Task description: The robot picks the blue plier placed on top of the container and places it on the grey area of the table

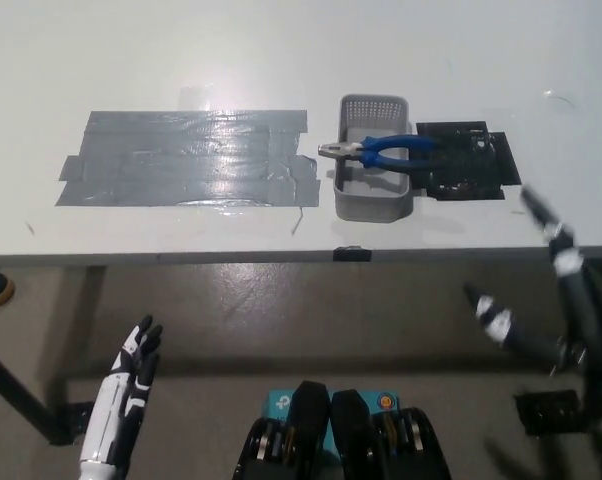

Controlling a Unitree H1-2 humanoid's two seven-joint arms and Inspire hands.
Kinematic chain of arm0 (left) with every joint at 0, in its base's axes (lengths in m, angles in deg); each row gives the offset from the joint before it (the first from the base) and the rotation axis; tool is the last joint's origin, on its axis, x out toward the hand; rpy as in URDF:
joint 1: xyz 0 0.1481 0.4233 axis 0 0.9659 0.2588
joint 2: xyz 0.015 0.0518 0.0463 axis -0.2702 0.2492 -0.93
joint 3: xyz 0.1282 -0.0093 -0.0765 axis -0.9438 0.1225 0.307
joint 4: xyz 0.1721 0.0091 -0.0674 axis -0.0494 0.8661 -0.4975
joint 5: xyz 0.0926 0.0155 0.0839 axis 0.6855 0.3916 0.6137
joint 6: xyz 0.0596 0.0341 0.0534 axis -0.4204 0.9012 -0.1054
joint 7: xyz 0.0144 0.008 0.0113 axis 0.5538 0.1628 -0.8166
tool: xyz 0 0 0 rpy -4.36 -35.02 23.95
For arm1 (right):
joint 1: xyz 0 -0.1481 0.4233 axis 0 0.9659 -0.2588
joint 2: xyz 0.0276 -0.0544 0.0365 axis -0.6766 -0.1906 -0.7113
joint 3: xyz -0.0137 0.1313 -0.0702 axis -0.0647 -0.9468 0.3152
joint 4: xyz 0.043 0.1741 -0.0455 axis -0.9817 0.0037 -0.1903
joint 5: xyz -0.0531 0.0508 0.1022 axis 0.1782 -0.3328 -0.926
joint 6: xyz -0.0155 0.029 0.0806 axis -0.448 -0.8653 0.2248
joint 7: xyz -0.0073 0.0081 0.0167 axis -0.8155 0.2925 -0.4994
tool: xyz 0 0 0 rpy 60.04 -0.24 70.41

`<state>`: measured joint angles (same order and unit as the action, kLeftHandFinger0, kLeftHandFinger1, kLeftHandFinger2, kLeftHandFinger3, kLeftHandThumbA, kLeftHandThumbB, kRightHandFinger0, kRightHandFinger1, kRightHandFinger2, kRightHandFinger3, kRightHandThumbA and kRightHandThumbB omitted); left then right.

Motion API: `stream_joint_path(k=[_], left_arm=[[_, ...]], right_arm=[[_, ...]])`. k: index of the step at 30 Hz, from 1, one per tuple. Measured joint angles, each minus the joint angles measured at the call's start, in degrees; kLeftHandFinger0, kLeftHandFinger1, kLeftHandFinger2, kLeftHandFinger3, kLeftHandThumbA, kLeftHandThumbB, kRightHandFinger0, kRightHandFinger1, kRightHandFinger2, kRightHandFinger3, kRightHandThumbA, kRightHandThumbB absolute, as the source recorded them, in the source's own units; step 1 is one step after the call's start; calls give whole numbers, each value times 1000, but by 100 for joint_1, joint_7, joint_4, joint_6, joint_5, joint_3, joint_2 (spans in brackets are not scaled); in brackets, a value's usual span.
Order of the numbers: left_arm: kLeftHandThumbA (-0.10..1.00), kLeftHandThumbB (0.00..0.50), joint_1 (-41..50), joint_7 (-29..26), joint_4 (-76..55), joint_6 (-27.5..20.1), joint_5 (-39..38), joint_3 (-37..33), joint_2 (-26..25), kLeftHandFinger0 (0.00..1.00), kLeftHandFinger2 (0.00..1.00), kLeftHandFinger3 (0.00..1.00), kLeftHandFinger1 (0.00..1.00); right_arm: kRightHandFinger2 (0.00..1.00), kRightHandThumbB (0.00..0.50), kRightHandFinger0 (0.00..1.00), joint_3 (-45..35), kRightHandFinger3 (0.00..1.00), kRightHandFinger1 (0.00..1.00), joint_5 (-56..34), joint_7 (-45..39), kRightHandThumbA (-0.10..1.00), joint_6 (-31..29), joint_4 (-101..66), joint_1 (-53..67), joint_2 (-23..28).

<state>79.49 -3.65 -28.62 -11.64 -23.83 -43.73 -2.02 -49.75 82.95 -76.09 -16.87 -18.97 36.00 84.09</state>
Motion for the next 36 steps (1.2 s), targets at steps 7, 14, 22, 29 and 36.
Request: stream_joint_path(k=[7,14,22,29,36], left_arm=[[978,71,-111,1,-45,13,3,-9,71,1000,1000,1000,1000],[985,74,-172,0,25,18,43,-8,68,1000,1000,1000,1000],[982,81,-193,0,197,4,118,-29,41,1000,1000,1000,1000],[922,106,-214,0,251,-17,337,-142,-40,1000,1000,1000,1000],[853,100,-235,0,219,-12,514,-216,-68,1000,1000,1000,1000]], right_arm=[[1000,231,1000,154,1000,1000,25,-639,829,905,103,-1579,756],[1000,289,1000,628,1000,1000,-93,-1418,916,1694,1264,-3032,1055],[1000,310,1000,1698,1000,1000,35,-2328,933,2231,3521,-4587,1051],[1000,264,1000,2574,1000,1000,184,-3056,970,2497,5394,-5760,694],[1000,194,1000,3051,1000,1000,361,-3403,1000,2376,6599,-6176,211]])
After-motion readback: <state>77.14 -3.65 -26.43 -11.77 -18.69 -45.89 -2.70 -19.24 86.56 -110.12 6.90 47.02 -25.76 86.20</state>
